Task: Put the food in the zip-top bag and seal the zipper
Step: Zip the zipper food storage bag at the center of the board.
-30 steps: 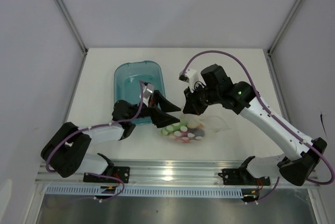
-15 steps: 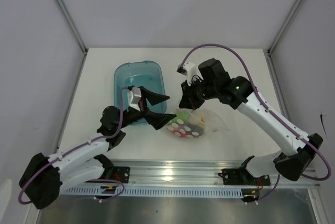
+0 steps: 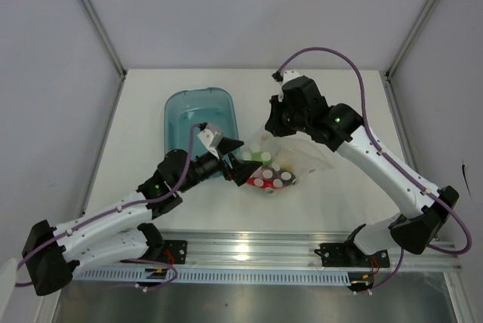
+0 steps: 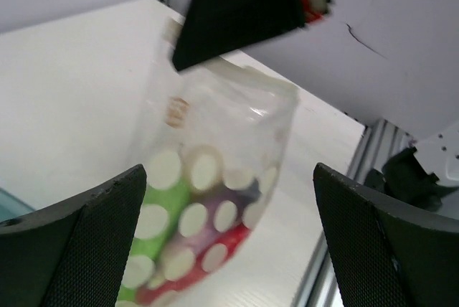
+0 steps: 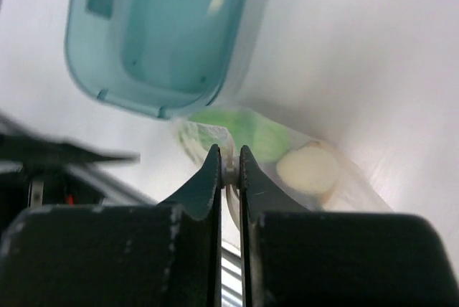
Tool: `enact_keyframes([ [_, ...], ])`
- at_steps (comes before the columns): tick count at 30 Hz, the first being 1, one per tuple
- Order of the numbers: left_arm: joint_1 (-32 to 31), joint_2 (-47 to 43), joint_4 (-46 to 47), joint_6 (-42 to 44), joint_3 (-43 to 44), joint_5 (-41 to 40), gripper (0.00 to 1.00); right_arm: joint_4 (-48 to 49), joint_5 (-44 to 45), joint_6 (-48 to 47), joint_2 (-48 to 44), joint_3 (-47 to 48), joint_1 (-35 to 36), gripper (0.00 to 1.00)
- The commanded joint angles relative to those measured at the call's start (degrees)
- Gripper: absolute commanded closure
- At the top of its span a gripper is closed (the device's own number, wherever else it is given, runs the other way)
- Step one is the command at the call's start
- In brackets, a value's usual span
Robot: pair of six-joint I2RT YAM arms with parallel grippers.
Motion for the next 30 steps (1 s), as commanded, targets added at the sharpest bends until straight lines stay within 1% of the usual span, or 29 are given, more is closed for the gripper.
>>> enact_keyframes([
  [1, -5.01, 2.05, -4.73, 2.01, 5.45, -4.08, 0.01, -0.54, 14.97, 5.30, -0.26, 4.35, -0.11, 1.00],
  [3, -6.76, 2.67, -3.51, 1.40, 5.28, -4.44, 0.01, -1.42, 17.00, 5.57, -1.40, 4.44, -0.37, 1.00],
  [7, -7.83, 3.46, -3.50, 0.96, 6.33, -4.00, 0.02, -6.06, 15.95, 6.27, -3.86, 5.76, -0.29, 1.00],
  [13, -8.79, 3.64, -4.20, 1.31, 7.91, -2.77, 0.06, -9.85, 16.21, 8.37, -10.19, 2.78, 1.82, 1.00],
  [15, -8.97, 3.73, -4.81, 1.75, 8.35, -2.50, 0.05, -12.49, 18.40, 9.17, -11.77, 2.69, 3.05, 1.00],
  [16, -9.14, 3.81, -5.60, 2.09, 8.70, -2.85, 0.05, -14.15, 20.85, 9.95, -12.56, 2.51, 3.75, 1.00],
  [18, -9.41, 3.90, -6.22, 2.45, 8.88, -3.21, 0.05, -14.43, 22.71, 10.66, -13.09, 1.38, 3.93, 1.00],
  [21, -9.50, 4.08, -6.40, 2.45, 8.80, -3.30, 0.05, -11.80, 22.46, 10.84, -10.82, -0.47, 3.32, 1.00],
  [23, -9.50, 4.60, -6.83, 2.54, 9.32, -3.29, 0.05, -8.12, 21.23, 12.15, -7.93, -2.32, 1.92, 1.00],
  [25, -9.58, 5.30, -8.67, 2.80, 10.28, -3.56, 0.05, -3.65, 21.31, 13.12, -5.98, -4.42, 0.95, 1.00],
  [27, -9.67, 5.05, -11.23, 3.15, 10.55, -3.56, 0.05, -1.87, 21.92, 14.88, -2.31, -4.96, -0.72, 1.00],
  [28, -9.76, 3.65, -11.41, 3.41, 9.86, -3.65, 0.04, -1.25, 23.15, 15.32, -0.98, -5.13, -1.07, 1.00],
  [29, -9.76, 2.86, -11.32, 3.59, 8.98, -3.91, 0.03, -1.33, 26.90, 16.89, 0.25, -5.14, -1.25, 1.00],
  [30, -9.76, 1.89, -11.41, 3.68, 8.45, -4.00, 0.02, -1.51, 28.50, 17.69, 2.09, -5.22, -1.25, 1.00],
])
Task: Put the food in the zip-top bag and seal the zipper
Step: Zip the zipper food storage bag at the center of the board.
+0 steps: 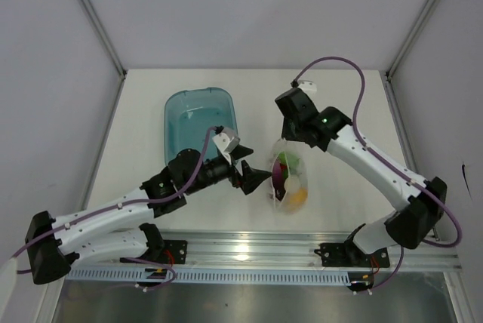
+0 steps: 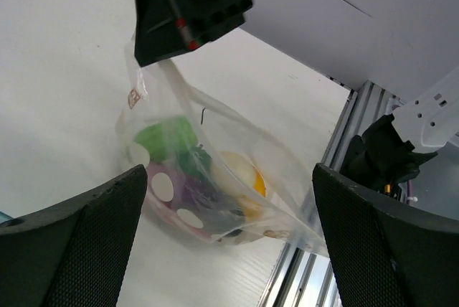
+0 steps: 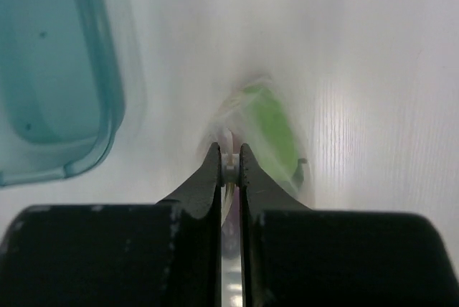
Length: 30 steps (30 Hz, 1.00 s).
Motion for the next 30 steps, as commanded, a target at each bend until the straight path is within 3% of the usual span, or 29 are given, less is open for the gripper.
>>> enact_keyframes([
  [1, -0.67, -4.23, -1.35, 2.13, -0.27, -0.85, 0.02, 4.19, 7.97, 4.84, 2.70, -0.33, -0.69, 1.00],
  [5, -1.02, -3.99, -5.56, 3.18, 1.55, -2.34, 0.00, 5.60, 8.42, 8.62, 3.32, -0.51, -1.04, 1.00],
  [11, -3.22, 3.46, -11.27, 3.28, 6.30, -13.32, 0.00, 5.25, 7.19, 11.35, 3.32, 1.95, -1.13, 1.00],
  [30, -4.62, 17.46, -14.44, 0.90, 20.45, -10.69, 0.01, 3.49, 9.12, 13.20, 1.21, 2.13, -0.95, 1.00],
])
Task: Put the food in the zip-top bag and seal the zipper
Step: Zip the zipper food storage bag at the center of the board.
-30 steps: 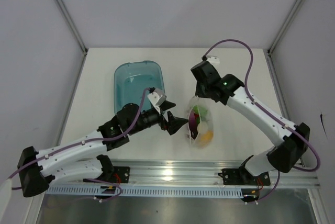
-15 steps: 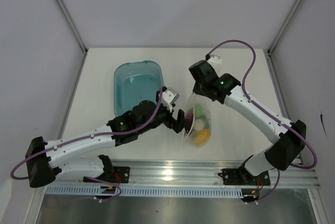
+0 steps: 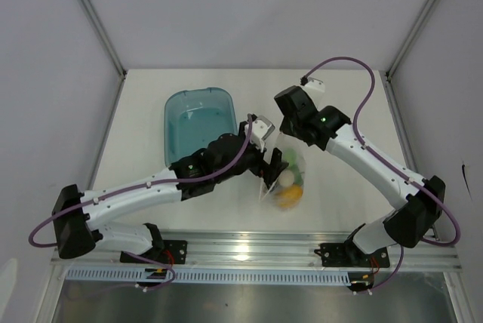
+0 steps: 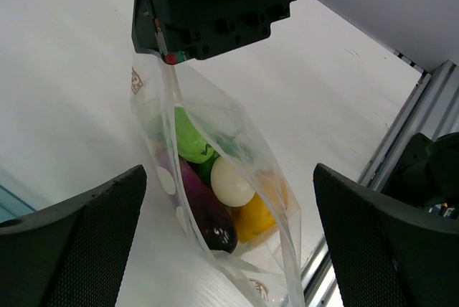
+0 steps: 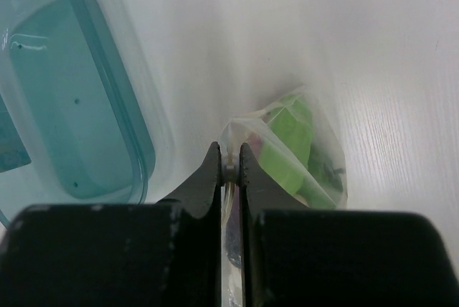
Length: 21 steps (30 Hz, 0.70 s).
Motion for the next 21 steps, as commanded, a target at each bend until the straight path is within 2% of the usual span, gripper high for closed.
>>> enact_keyframes([
  [1, -0.38, 3.14, -1.66, -1.61, 4.78, -0.37, 0.01, 0.48, 2.85, 0.96, -2.42, 2.17, -0.01, 1.00],
  [14, -0.38, 6.05, 4.21, -5.83, -1.09, 2.69, 0.01, 0.74, 2.59, 0.78, -3.21, 2.09, -0.80, 1.00],
  [19, -0.30, 7.11, 7.81, -5.58, -2.94, 6.47, 0.14, 0.92, 2.15, 1.04, -3.21, 1.74, -0.98, 1.00],
  [21, -0.03, 7.20, 8.87, -5.13, -3.81, 6.99, 0.30, 0.92, 2.06, 1.22, -3.30, 1.30, -1.15, 0.99],
])
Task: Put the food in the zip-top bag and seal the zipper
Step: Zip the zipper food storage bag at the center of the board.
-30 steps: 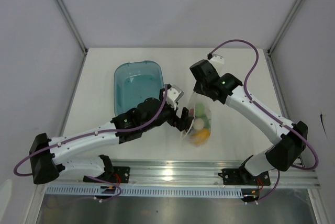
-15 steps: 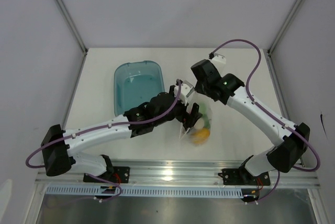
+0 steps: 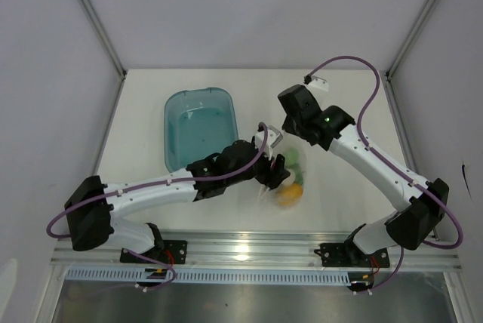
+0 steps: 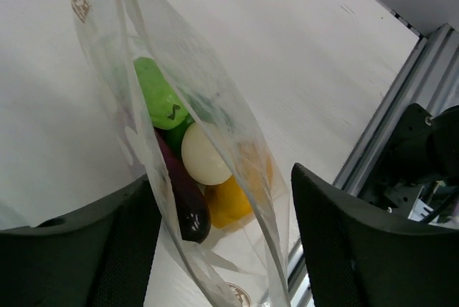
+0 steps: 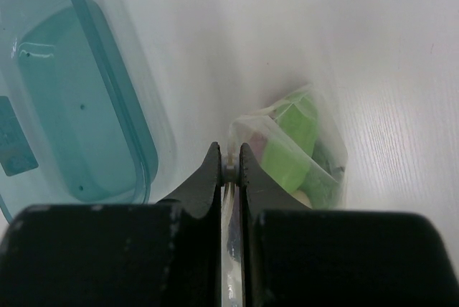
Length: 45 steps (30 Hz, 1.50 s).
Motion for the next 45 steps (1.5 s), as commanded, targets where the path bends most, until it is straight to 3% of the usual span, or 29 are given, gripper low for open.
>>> enact_keyframes([
  [1, 0.60, 0.11, 5.83, 0.53, -1.26, 4.61, 0.37, 0.87, 1.99, 1.22, -2.27, 1.12, -0.28, 0.99],
  [2, 0.87, 0.20, 6.19, 0.79, -1.52, 5.93, 0.54, 0.96, 1.91, 1.31, -2.45, 0.95, -0.36, 0.99],
  [6, 4.02, -0.23, 5.33, 1.85, -1.53, 10.94, 0.93, 0.87, 1.55, 0.26, -3.06, 0.33, -0.54, 0.96],
  [7, 4.73, -0.50, 5.32, 2.20, -1.61, 12.17, 0.99, 0.96, 1.38, 0.25, -3.32, 0.16, -0.54, 0.95],
  [9, 5.96, -1.46, 4.88, 3.16, -1.96, 15.07, 0.99, 2.45, -1.33, -2.73, -4.55, -0.46, -1.24, 0.89],
  [12, 8.68, -4.36, 4.88, 5.27, -3.63, 20.69, 0.99, 5.77, -9.82, -8.87, -7.09, -2.04, -3.17, 0.66],
  [13, 10.52, -5.06, 5.14, 5.63, -4.59, 23.15, 0.99, 6.58, -12.13, -10.89, -7.89, -2.57, -3.70, 0.47],
  [15, 12.28, -6.56, 3.75, 6.24, -4.78, 28.51, 0.99, 7.64, -18.71, -17.13, -9.21, -3.27, -4.76, 0.24],
  [16, 14.12, -6.83, 2.87, 6.42, -4.69, 30.45, 0.99, 7.47, -20.14, -18.80, -9.39, -3.10, -5.11, 0.02],
  [21, 19.05, -9.02, 0.14, 6.51, -4.34, 38.97, 1.00, 11.40, -26.38, -28.90, -12.98, -7.39, -5.90, 0.01],
  [26, 22.13, -8.06, -4.87, 7.65, -2.06, 44.87, 0.99, 24.22, -45.70, -36.56, -21.16, -17.93, -9.76, 0.00],
  [28, 23.80, -7.71, -4.01, 7.48, -2.66, 49.08, 1.00, 28.19, -53.42, -38.32, -23.35, -23.29, -11.43, 0.01],
  [31, 25.38, -7.71, -2.94, 6.33, -3.98, 51.82, 0.99, 36.63, -58.20, -39.90, -24.59, -30.05, -11.96, 0.03],
  [34, 26.35, -7.36, -3.65, 6.51, -4.25, 53.66, 0.99, 42.44, -60.49, -40.70, -25.03, -33.76, -12.67, 0.03],
  [39, 27.93, -7.36, -2.51, 5.55, -5.22, 56.30, 1.00, 50.69, -74.95, -42.20, -24.25, -37.46, -18.11, 0.04],
  [45, 29.87, -6.74, 0.04, 3.88, -5.92, 60.78, 1.00, 52.20, -76.23, -43.69, -22.40, -38.52, -19.87, 0.07],
])
